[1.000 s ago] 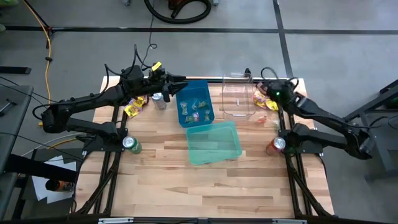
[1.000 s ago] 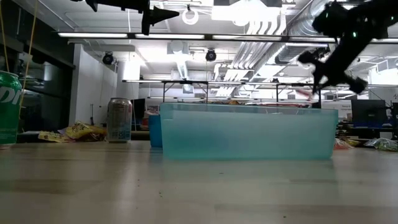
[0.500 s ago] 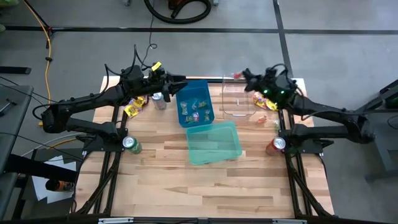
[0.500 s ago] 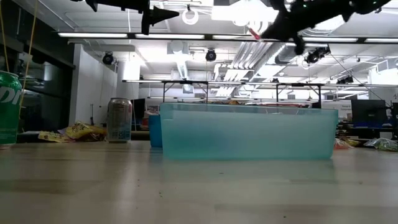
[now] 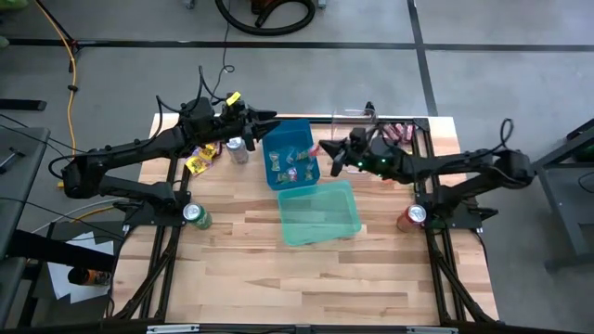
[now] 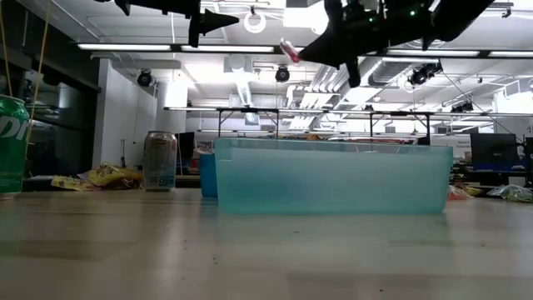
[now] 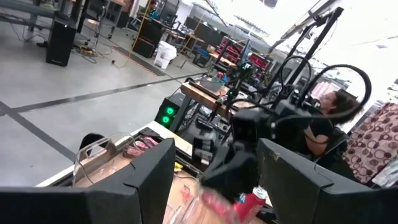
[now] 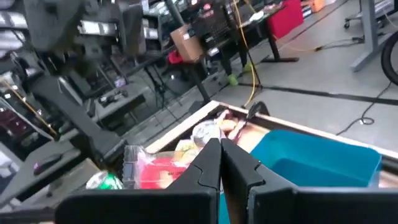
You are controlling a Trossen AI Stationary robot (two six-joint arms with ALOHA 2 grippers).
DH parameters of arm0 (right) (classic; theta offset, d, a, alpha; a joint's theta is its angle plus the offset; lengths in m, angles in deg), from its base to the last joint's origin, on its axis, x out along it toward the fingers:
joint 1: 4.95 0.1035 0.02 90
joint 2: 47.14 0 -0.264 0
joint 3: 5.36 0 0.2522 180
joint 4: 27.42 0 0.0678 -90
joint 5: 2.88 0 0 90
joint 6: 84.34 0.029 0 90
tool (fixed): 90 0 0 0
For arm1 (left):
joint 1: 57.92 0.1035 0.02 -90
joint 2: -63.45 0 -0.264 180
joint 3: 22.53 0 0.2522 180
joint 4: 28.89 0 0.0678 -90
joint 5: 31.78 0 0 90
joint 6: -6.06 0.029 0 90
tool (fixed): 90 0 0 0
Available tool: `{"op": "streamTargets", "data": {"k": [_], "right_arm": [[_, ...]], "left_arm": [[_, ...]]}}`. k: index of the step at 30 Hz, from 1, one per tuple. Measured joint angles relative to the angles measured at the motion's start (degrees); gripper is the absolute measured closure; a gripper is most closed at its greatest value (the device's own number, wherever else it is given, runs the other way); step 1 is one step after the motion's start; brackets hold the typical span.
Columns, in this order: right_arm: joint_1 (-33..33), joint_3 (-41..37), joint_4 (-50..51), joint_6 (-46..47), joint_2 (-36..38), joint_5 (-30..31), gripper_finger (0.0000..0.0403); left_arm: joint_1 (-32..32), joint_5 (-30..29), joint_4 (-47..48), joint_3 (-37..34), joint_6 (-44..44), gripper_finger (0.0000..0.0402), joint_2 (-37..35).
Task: Sort candy
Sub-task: Put the orange candy into the blue bin
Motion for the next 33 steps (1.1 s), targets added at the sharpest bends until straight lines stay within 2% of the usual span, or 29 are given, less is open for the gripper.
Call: {"op": "streamTargets", "data": {"k": [5,14,25,29,33], "right_arm": [[0.49,5.21,2.89,-2.28,-3.93,-0.05,0.0403],[-1.32,16.14,18.11,-9.29,-9.06,-0.09,0.0403],[-1.92,17.76,20.30,-8.97,-9.53,-0.20,0.0400],[-1.92,17.76,20.16,-8.92,-9.53,-0.20,0.0379],[-2.27,17.76,19.93,-7.13,-9.53,-0.20,0.0328]], "left_arm": [[0.00,0.00,0.01,0.00,-0.01,0.0186,0.01],[-0.02,0.00,0.03,0.00,-0.03,0.0186,0.00],[-0.02,0.00,0.14,0.00,-0.03,0.0186,0.00],[-0.02,0.00,0.16,0.00,-0.03,0.0186,0.02],[-0.02,0.00,0.16,0.00,-0.03,0.0186,0.00]]}}
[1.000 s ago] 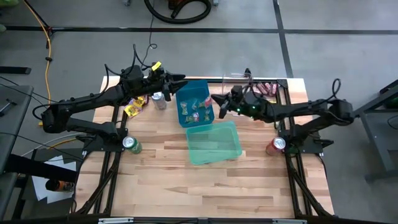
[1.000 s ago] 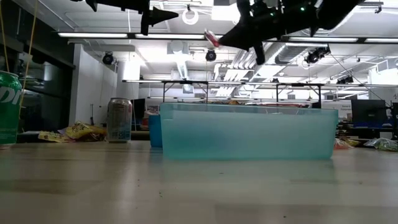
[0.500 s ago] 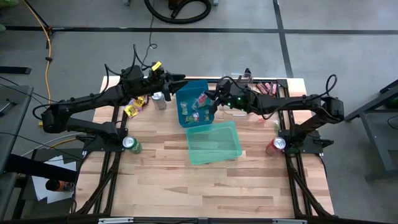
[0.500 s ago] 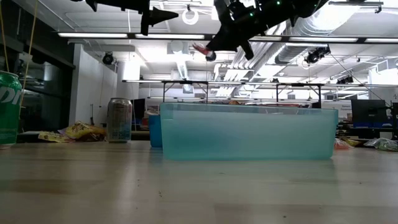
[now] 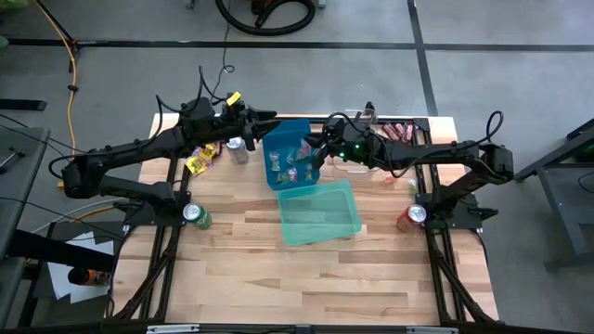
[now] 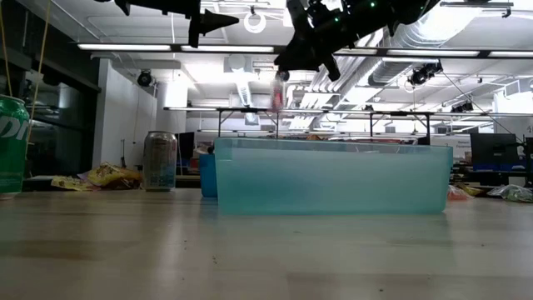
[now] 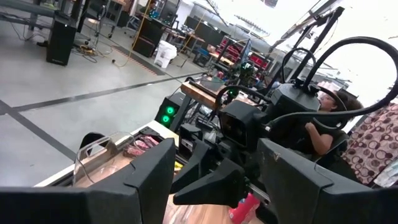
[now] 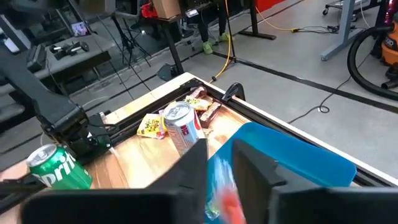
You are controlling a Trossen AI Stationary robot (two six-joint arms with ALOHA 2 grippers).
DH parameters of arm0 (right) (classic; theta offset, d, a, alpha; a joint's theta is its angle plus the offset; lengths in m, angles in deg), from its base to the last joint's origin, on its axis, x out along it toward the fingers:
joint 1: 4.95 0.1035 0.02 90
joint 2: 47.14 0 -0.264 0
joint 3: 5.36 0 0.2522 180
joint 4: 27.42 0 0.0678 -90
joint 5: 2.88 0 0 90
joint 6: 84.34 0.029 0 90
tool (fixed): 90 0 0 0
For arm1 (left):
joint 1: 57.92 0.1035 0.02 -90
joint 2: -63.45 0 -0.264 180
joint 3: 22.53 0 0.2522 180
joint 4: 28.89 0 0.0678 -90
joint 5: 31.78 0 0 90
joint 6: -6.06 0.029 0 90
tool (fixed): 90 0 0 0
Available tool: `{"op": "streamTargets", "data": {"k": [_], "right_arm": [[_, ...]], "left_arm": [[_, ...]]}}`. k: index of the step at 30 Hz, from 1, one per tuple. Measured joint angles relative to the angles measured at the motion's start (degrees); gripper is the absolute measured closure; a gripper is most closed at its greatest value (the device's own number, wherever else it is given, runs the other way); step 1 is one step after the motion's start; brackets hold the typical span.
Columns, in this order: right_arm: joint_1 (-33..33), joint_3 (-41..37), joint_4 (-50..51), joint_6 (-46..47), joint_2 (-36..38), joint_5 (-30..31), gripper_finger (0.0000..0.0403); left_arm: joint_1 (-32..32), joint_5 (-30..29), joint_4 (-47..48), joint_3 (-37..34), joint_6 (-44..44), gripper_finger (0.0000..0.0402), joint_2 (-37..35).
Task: Sort candy
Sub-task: Put the orange candy into the blue bin, then adjust the white soda can
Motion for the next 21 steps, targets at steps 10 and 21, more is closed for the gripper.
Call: {"op": "streamTargets", "data": {"k": [10,21], "right_arm": [[-0.45,0.47,-2.22,-2.19,0.12,-2.20,0.0193],[-2.22,4.81,13.04,-9.66,8.30,-3.18,0.0182]], "left_arm": [[0.00,0.00,0.01,0.00,0.00,0.0186,0.00],[0.02,-0.04,-0.04,0.02,-0.53,0.0186,0.00]]}}
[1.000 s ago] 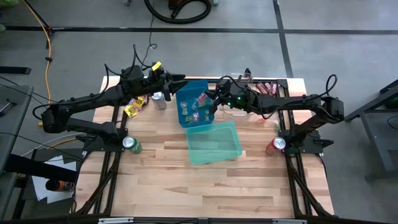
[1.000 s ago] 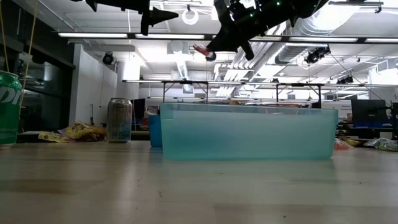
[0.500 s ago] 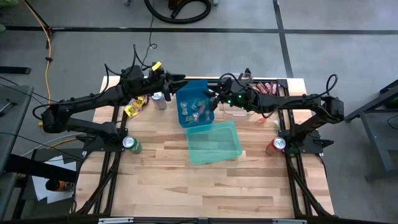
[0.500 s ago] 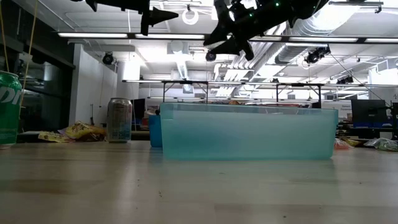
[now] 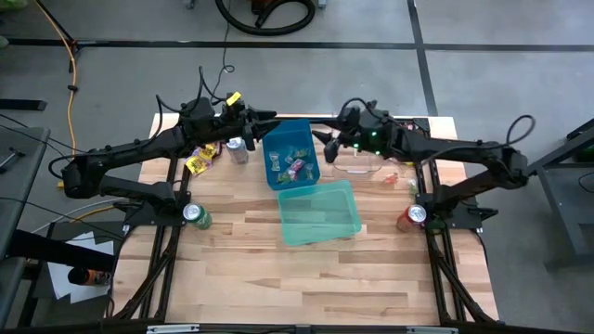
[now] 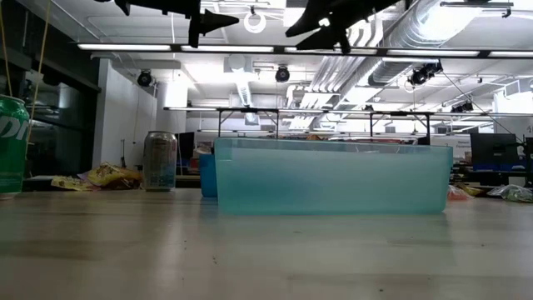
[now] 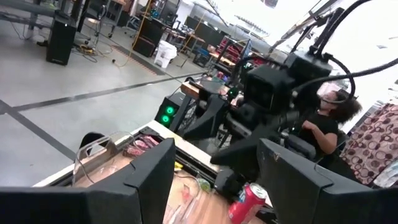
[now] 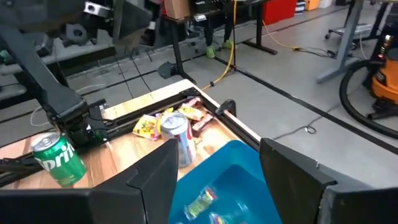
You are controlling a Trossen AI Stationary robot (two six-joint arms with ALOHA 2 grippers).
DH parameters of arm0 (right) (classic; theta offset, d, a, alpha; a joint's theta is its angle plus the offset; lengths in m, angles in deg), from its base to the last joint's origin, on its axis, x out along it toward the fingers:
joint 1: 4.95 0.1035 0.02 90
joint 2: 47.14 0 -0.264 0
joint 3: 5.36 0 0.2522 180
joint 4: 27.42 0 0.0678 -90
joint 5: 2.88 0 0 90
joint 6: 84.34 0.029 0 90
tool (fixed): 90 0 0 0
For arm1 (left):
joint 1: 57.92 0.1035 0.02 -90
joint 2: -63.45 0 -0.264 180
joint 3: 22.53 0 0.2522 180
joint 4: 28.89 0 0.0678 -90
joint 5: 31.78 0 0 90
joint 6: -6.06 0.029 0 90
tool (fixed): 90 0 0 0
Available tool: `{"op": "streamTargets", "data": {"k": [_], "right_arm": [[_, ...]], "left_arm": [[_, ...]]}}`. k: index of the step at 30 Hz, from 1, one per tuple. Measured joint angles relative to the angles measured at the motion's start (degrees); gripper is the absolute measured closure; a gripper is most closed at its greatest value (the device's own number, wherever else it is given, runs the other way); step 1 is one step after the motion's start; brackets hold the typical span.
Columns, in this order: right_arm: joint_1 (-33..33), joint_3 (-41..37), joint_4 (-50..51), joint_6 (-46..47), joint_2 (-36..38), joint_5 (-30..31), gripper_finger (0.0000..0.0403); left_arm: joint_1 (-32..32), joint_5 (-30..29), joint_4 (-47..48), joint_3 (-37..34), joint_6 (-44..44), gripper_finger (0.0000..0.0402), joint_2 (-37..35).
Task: Sort candy
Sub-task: Adjust the white soda can
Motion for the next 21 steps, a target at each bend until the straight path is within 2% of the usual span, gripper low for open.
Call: {"op": "streamTargets", "data": {"k": [3,5,9,12,18,21], "right_arm": [[-0.93,0.00,4.43,0.06,2.52,0.06,0.0182],[-1.53,-0.04,7.09,0.20,3.50,0.09,0.0182],[-2.30,-0.04,9.19,2.27,3.97,0.02,0.0182],[-2.67,-0.04,11.02,2.90,3.64,0.04,0.0182],[-2.67,-0.11,14.11,5.05,3.37,0.02,0.0182],[-2.67,-0.11,14.22,5.45,3.35,0.02,0.0182]], "left_arm": [[0.44,-3.80,2.38,1.22,-7.78,0.0186,0.03],[2.44,-7.53,11.31,5.08,-10.50,0.0188,0.14],[8.78,-12.71,34.77,16.04,-4.29,0.0198,3.36],[13.83,-15.35,47.23,21.81,-0.64,0.0205,7.26],[21.91,-14.76,61.08,22.12,-2.83,0.0219,15.01],[24.10,-15.13,63.78,20.25,-4.35,0.0229,19.03]]}}
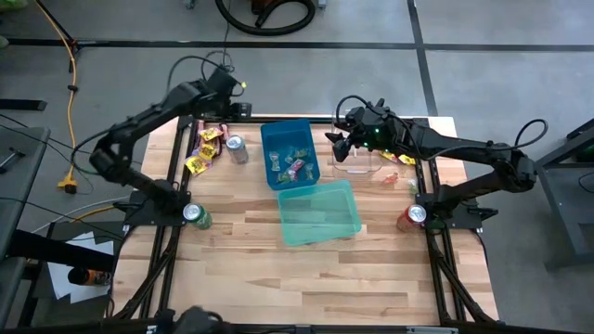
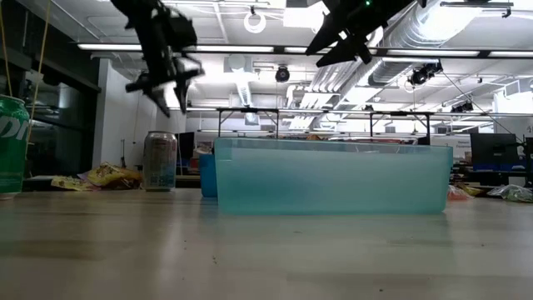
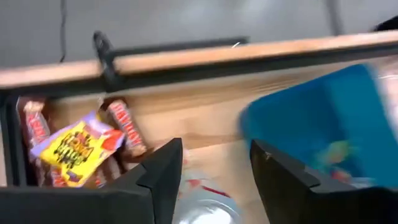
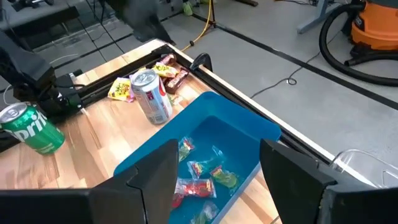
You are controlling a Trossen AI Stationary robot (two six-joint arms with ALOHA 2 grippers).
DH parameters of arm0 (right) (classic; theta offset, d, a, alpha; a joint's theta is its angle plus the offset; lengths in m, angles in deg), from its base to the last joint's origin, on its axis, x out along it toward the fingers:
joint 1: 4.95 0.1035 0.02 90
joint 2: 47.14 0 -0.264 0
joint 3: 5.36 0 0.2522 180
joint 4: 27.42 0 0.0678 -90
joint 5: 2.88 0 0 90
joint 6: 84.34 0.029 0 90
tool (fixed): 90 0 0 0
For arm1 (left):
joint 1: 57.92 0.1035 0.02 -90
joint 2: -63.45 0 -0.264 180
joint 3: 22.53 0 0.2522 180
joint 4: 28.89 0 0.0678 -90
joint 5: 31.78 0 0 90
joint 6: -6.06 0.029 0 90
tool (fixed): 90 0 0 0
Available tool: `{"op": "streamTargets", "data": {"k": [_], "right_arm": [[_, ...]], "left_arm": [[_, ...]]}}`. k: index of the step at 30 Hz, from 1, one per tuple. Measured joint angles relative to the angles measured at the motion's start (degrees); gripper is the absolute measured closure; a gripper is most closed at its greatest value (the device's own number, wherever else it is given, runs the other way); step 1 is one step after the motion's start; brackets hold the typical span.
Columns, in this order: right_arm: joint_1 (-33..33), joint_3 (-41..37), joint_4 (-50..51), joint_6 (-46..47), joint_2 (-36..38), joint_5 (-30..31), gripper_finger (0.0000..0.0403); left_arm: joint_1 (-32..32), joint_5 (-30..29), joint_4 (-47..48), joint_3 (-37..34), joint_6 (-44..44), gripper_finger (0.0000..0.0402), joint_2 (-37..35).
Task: Sort candy
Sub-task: Adjust the white soda can
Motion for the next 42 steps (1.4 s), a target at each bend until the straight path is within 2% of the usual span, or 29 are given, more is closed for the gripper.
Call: {"op": "streamTargets", "data": {"k": [5,10,12,26,42], "right_arm": [[0.00,0.00,-0.08,0.13,0.00,0.02,0.0182],[0.02,0.00,0.03,1.39,0.00,0.02,0.0182],[0.02,0.00,0.26,1.48,0.00,0.02,0.0182],[0.04,-0.02,3.24,3.87,-0.02,0.04,0.0182],[0.04,-0.04,3.31,3.39,-0.04,1.05,0.0182]], "left_arm": [[1.99,-0.12,-0.25,-2.31,-0.16,0.0266,5.07],[2.83,1.02,-0.32,-3.31,0.78,0.0366,8.82],[2.81,1.74,0.04,-3.39,1.33,0.0392,10.12],[-1.52,5.35,2.90,-3.37,0.44,0.0401,11.20],[-17.88,8.29,9.77,-3.37,-4.13,0.0401,11.20]]}}
